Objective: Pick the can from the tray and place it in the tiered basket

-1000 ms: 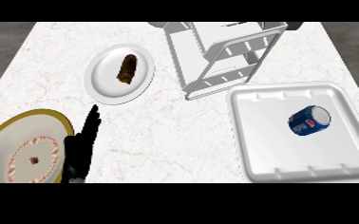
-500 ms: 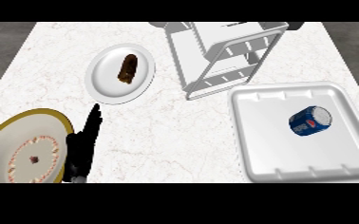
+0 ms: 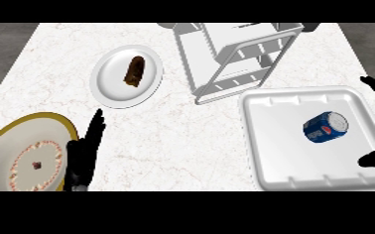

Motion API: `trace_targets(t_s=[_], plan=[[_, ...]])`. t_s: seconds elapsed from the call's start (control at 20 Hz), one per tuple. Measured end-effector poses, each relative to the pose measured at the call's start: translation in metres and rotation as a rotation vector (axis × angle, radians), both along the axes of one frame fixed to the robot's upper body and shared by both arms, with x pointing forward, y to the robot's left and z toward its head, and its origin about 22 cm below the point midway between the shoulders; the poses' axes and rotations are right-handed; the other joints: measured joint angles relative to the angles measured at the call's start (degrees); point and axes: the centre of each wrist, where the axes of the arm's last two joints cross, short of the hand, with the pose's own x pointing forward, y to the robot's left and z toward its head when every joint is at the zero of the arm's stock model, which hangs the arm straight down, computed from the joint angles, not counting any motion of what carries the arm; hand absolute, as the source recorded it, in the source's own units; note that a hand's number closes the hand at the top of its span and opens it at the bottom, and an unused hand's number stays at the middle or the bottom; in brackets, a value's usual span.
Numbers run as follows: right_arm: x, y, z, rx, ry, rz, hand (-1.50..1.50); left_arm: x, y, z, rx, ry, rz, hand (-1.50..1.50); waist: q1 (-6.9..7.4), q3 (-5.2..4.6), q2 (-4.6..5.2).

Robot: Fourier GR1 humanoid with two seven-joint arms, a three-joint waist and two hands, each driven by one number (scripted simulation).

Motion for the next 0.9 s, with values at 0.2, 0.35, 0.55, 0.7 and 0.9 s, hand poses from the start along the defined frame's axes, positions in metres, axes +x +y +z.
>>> trace_targets(t_s=[0.2, 0.35, 0.55, 0.7, 0.9], plan=[[0.004, 0.007, -0.009, -0.022, 0.041, -0.002, -1.5, -0.003, 0.001, -0.001, 0.0, -0.001, 0.001, 0.0, -0.09, 0.02, -0.02], [0.007, 0.016, -0.014, -0.011, 0.057, 0.005, -1.5, -0.006, -0.003, 0.0, -0.001, -0.001, 0.0, 0.0, -0.12, 0.0, -0.03], [0.011, 0.027, -0.022, -0.021, 0.092, 0.01, -1.5, -0.004, -0.007, -0.005, 0.001, -0.008, -0.005, 0.0, -0.15, 0.08, -0.09], [0.015, 0.035, -0.023, -0.062, 0.136, 0.008, -1.5, 0.003, -0.006, 0.001, -0.001, -0.007, -0.001, 0.0, -0.14, 0.05, -0.07], [0.021, 0.044, -0.029, -0.102, 0.208, -0.005, -1.5, 0.002, -0.005, -0.001, -0.003, 0.0, 0.0, 0.0, -0.09, 0.02, -0.03]])
